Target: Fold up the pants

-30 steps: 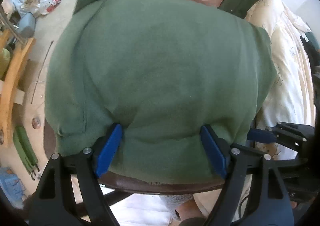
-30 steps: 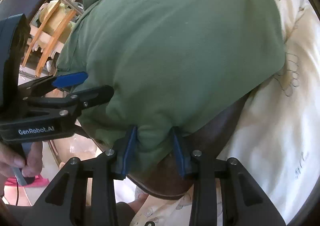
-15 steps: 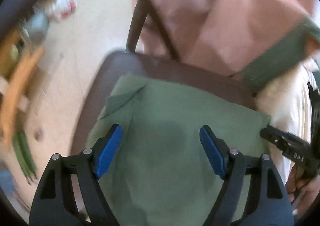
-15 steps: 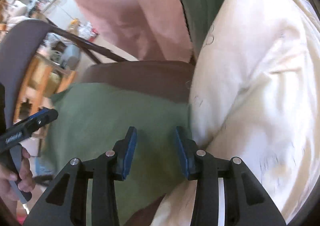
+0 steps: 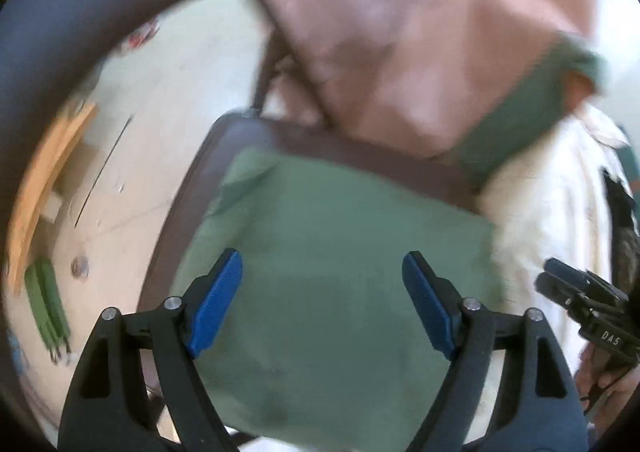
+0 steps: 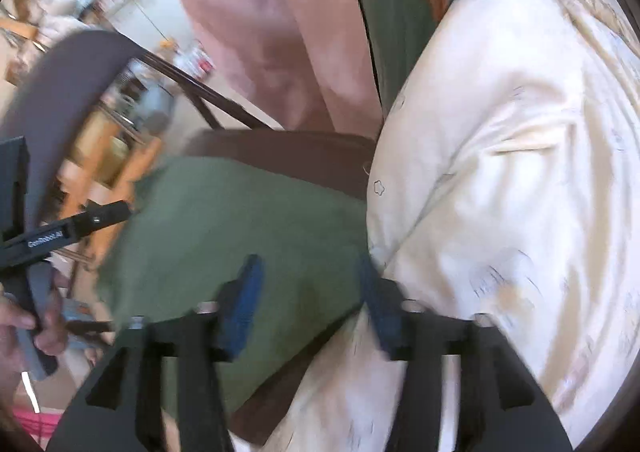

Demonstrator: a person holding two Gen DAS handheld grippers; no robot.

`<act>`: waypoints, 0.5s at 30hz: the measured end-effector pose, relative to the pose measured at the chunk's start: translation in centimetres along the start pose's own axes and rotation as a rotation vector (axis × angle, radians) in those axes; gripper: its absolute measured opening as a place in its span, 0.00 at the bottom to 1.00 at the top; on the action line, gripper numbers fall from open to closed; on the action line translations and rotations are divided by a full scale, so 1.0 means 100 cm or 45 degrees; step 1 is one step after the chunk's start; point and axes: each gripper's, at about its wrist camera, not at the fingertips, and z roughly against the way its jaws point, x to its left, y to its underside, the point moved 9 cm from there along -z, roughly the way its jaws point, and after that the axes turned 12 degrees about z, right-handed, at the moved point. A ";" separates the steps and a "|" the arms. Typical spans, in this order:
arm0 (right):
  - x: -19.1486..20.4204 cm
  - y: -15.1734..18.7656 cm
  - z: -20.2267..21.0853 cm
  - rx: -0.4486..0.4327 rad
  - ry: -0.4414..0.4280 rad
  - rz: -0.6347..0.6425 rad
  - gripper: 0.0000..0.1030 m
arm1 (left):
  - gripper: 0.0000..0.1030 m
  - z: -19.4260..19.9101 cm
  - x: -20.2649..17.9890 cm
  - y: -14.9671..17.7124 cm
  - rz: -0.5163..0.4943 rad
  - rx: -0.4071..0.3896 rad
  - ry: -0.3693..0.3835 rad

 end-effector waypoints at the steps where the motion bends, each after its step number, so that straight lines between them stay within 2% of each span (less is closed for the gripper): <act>1: 0.002 0.002 0.020 -0.048 0.003 0.000 0.72 | 0.83 0.018 -0.018 0.004 -0.040 -0.041 0.027; 4: 0.005 0.016 0.077 -0.143 0.010 -0.038 0.77 | 0.88 0.061 -0.060 0.020 -0.137 -0.127 0.077; 7: -0.002 0.031 0.123 -0.215 0.044 -0.067 0.86 | 0.88 0.095 -0.093 0.039 -0.189 -0.176 0.110; 11: -0.005 0.054 0.173 -0.287 0.088 -0.089 0.88 | 0.88 0.128 -0.130 0.065 -0.223 -0.224 0.128; 15: -0.016 0.082 0.220 -0.364 0.148 -0.117 0.94 | 0.88 0.164 -0.177 0.103 -0.311 -0.265 0.181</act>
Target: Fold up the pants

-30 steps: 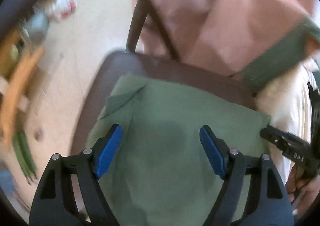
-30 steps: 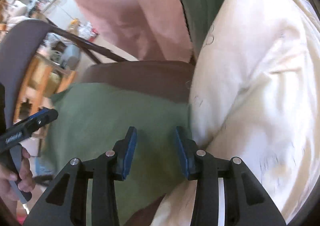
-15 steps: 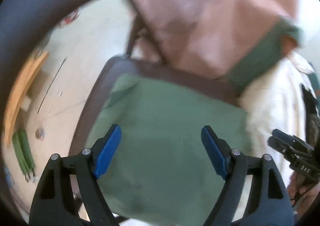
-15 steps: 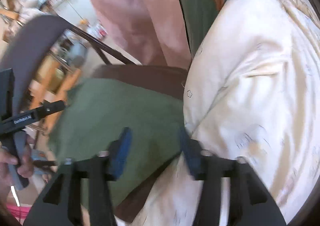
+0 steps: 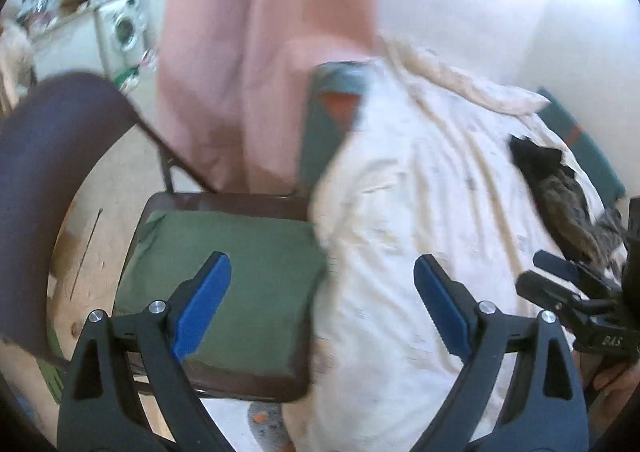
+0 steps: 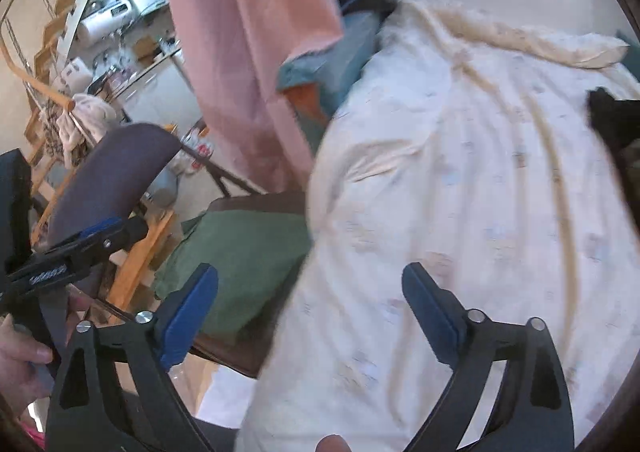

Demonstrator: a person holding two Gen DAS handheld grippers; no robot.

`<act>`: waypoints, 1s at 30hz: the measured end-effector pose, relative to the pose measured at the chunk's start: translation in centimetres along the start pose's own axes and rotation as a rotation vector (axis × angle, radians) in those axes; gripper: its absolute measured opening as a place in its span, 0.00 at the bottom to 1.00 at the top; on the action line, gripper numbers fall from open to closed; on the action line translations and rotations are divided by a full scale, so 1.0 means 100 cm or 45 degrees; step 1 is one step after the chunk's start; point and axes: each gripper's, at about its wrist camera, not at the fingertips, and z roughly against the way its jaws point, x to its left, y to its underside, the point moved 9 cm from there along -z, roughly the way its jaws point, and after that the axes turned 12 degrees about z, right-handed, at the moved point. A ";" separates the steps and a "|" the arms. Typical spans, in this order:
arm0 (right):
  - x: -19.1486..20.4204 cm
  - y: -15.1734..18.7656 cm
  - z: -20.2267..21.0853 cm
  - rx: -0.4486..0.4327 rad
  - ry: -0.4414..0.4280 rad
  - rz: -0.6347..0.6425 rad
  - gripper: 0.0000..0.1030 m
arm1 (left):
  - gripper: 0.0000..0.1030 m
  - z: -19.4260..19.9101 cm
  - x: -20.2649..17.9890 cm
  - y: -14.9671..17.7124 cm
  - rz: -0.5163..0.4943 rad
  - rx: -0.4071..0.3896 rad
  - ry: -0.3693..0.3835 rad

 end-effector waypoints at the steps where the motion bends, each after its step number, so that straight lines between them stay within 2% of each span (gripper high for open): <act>1: -0.006 0.005 0.019 -0.025 0.022 -0.001 0.95 | 0.88 0.010 -0.018 0.006 -0.020 -0.015 0.015; 3: -0.017 0.012 0.040 -0.052 0.047 -0.003 0.99 | 0.89 0.028 -0.050 0.018 -0.048 -0.050 0.030; 7: -0.049 0.034 0.104 -0.122 0.116 -0.029 1.00 | 0.96 0.056 -0.103 0.049 -0.067 -0.099 0.078; 12: -0.082 0.070 0.156 -0.167 0.199 -0.036 1.00 | 0.97 0.069 -0.144 0.097 -0.116 -0.133 0.087; 15: -0.098 0.100 0.174 -0.176 0.234 -0.074 1.00 | 0.98 0.074 -0.154 0.120 -0.109 -0.153 0.064; 19: -0.117 0.142 0.186 -0.155 0.306 -0.115 1.00 | 0.99 0.079 -0.169 0.152 -0.138 -0.197 0.087; 25: -0.132 0.175 0.201 -0.164 0.435 -0.128 1.00 | 0.99 0.062 -0.181 0.177 -0.165 -0.208 0.129; 26: -0.133 0.178 0.203 -0.173 0.457 -0.127 1.00 | 0.99 0.058 -0.181 0.180 -0.156 -0.192 0.128; 28: -0.135 0.182 0.206 -0.198 0.520 -0.100 1.00 | 0.99 0.051 -0.180 0.183 -0.107 -0.135 0.187; 30: -0.137 0.183 0.207 -0.228 0.533 -0.116 1.00 | 0.99 0.045 -0.177 0.186 -0.056 -0.103 0.201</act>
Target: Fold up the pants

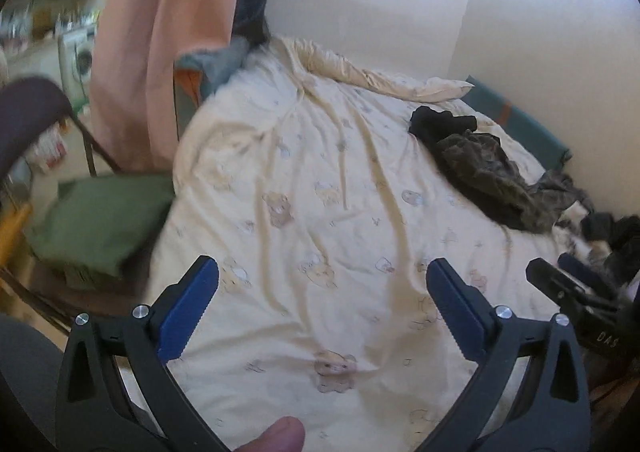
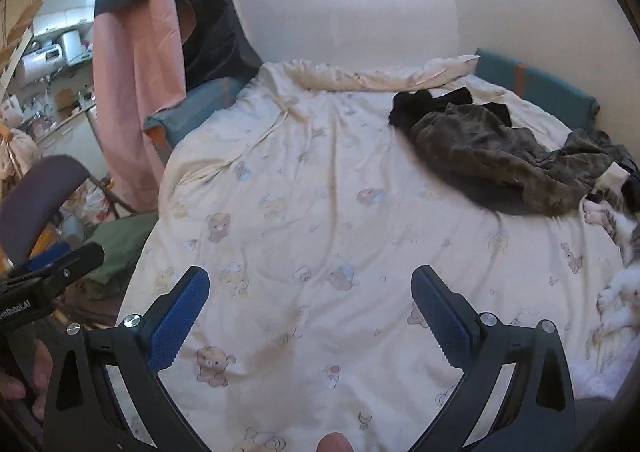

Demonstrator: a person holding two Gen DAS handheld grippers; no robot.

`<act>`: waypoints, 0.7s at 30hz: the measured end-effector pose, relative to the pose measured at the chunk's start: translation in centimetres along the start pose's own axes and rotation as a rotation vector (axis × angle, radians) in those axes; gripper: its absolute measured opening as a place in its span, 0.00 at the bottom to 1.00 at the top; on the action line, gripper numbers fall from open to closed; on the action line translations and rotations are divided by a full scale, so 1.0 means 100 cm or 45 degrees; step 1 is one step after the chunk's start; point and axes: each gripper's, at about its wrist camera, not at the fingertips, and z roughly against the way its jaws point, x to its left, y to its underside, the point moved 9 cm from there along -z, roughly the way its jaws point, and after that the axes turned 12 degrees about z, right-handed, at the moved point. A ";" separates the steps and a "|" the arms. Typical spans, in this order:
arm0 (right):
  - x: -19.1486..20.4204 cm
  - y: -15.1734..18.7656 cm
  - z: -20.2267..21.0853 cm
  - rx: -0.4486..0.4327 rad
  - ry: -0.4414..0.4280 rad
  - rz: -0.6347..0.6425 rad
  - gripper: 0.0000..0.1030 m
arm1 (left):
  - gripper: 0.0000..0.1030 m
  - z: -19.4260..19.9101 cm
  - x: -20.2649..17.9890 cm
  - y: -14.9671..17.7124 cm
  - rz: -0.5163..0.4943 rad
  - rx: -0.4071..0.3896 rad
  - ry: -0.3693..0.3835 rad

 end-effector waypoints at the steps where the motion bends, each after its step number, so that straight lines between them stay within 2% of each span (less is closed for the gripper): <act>1: 0.000 0.000 0.000 -0.008 0.002 -0.012 1.00 | 0.99 -0.002 0.001 0.002 0.003 -0.003 -0.012; 5: 0.002 -0.002 -0.006 -0.008 -0.002 -0.006 1.00 | 1.00 -0.005 -0.002 0.008 -0.069 -0.028 -0.067; 11: 0.006 0.000 -0.012 0.022 -0.002 0.016 1.00 | 1.00 -0.001 -0.012 0.014 -0.145 -0.056 -0.066; 21: 0.006 0.000 -0.011 0.020 0.020 0.043 1.00 | 1.00 -0.003 -0.012 0.013 -0.132 -0.048 -0.063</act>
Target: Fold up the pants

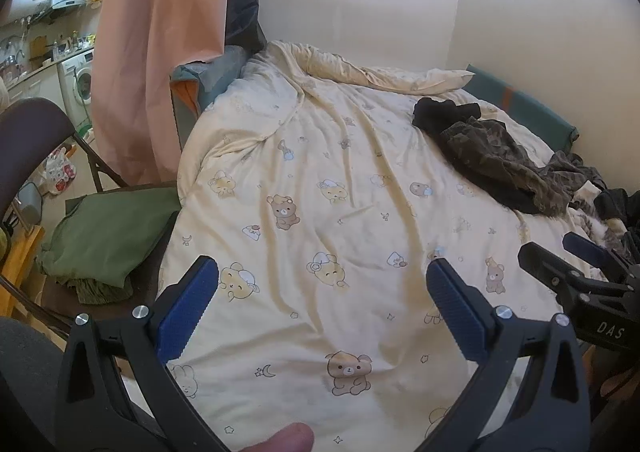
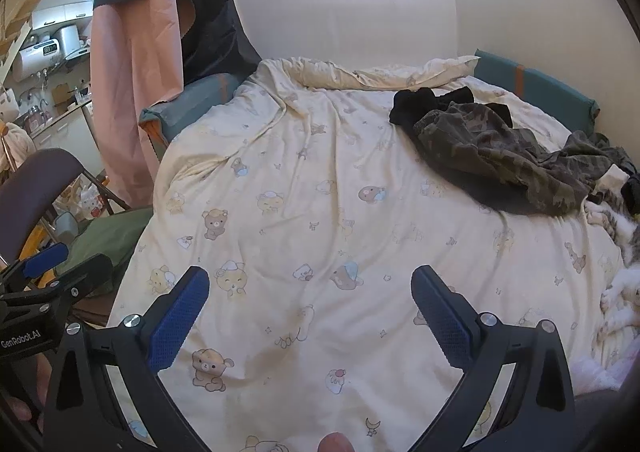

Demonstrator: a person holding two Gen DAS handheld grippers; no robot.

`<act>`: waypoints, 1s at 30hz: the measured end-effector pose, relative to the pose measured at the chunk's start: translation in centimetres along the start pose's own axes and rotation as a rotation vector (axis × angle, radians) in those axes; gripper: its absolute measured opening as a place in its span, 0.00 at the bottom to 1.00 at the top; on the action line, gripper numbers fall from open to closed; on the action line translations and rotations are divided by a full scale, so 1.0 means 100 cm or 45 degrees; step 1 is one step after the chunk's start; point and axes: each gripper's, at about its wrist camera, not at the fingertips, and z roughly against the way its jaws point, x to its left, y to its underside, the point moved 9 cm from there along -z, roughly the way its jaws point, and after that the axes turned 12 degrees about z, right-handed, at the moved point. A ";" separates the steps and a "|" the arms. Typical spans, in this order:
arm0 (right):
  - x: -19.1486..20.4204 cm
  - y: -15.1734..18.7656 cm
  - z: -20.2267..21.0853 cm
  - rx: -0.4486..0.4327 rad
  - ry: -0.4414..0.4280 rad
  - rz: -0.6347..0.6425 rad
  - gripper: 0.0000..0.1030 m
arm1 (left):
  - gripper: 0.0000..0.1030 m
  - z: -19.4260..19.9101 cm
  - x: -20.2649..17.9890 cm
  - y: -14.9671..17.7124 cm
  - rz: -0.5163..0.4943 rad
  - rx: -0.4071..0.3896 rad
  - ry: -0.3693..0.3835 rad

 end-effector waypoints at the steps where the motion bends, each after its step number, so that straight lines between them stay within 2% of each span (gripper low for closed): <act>1: 0.000 0.000 0.000 -0.002 0.001 -0.001 1.00 | 1.00 0.000 0.000 0.000 0.001 0.001 -0.003; 30: -0.002 0.002 0.000 0.005 0.021 -0.007 1.00 | 1.00 -0.001 0.000 0.003 0.017 -0.006 -0.010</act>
